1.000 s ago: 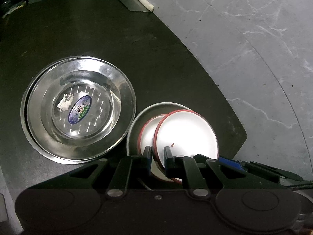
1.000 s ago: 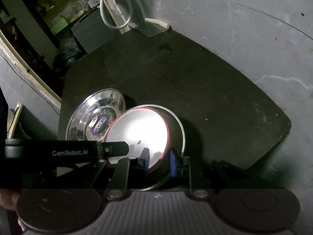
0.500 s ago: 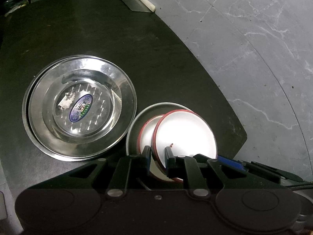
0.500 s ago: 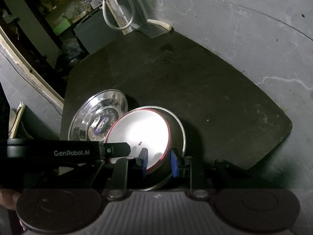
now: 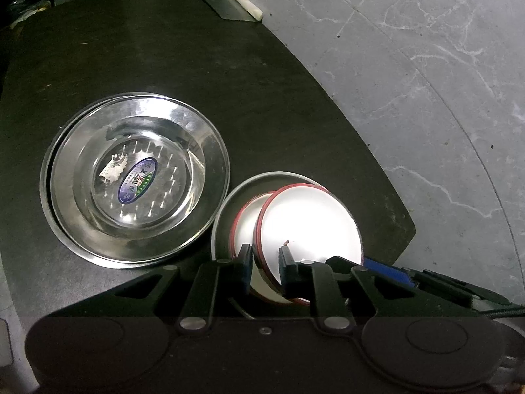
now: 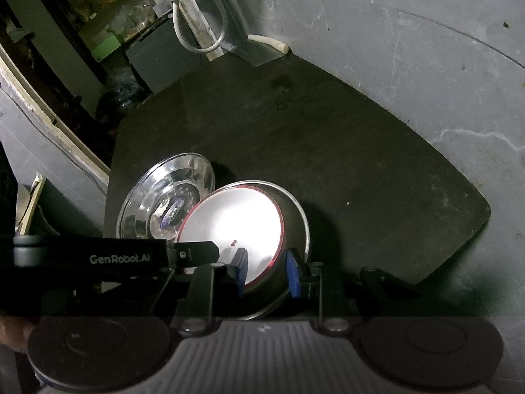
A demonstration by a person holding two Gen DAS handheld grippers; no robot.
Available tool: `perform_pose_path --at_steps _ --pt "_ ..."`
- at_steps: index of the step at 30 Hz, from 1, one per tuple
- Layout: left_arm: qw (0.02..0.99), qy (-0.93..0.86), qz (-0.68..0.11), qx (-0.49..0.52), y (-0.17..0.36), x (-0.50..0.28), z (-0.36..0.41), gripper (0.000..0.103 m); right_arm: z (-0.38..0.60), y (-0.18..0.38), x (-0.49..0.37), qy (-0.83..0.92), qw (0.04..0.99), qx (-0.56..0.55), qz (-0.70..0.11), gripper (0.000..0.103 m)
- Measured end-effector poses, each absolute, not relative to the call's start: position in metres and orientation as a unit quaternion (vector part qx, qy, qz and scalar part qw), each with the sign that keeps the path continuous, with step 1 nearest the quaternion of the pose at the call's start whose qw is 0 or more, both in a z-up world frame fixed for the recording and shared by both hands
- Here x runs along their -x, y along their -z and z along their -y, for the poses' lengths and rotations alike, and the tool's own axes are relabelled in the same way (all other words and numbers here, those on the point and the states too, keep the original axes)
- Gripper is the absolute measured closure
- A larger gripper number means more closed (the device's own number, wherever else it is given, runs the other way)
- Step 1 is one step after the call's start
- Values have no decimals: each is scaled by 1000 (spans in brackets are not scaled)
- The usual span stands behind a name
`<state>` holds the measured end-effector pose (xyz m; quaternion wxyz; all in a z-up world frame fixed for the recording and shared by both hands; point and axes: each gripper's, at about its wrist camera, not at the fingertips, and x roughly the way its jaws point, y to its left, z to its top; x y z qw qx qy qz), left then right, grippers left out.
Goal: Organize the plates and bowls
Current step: 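Lower the second white bowl into the first white bowl with both grippers, then open both grippers and lift them away from the bowl stack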
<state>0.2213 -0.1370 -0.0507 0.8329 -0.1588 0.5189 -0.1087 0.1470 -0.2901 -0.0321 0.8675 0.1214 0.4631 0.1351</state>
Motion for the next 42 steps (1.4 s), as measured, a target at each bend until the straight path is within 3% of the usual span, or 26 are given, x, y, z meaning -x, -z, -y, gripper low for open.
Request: perform_pose_path --at_steps 9,13,20,23,26,37,42 --pt "838 114 -506 167 42 -218 133 72 293 30 -146 -133 870 -127 -458 70" --pt "843 106 -503 160 39 -218 131 59 293 29 -147 -131 870 -129 -457 69" --pt "843 111 -498 172 38 -215 124 57 295 27 -148 -127 874 -129 -451 64" --pt "847 100 -495 167 35 -213 122 43 296 25 -147 -122 877 -128 -447 58" --pt "847 97 -493 173 32 -207 113 39 300 22 -145 -114 881 -129 -440 49" --pt "829 50 -513 216 42 -187 71 3 316 15 -147 -82 890 -124 -431 4" --pt "816 32 -532 222 50 -188 65 1 318 18 -153 -74 888 -115 -439 0"
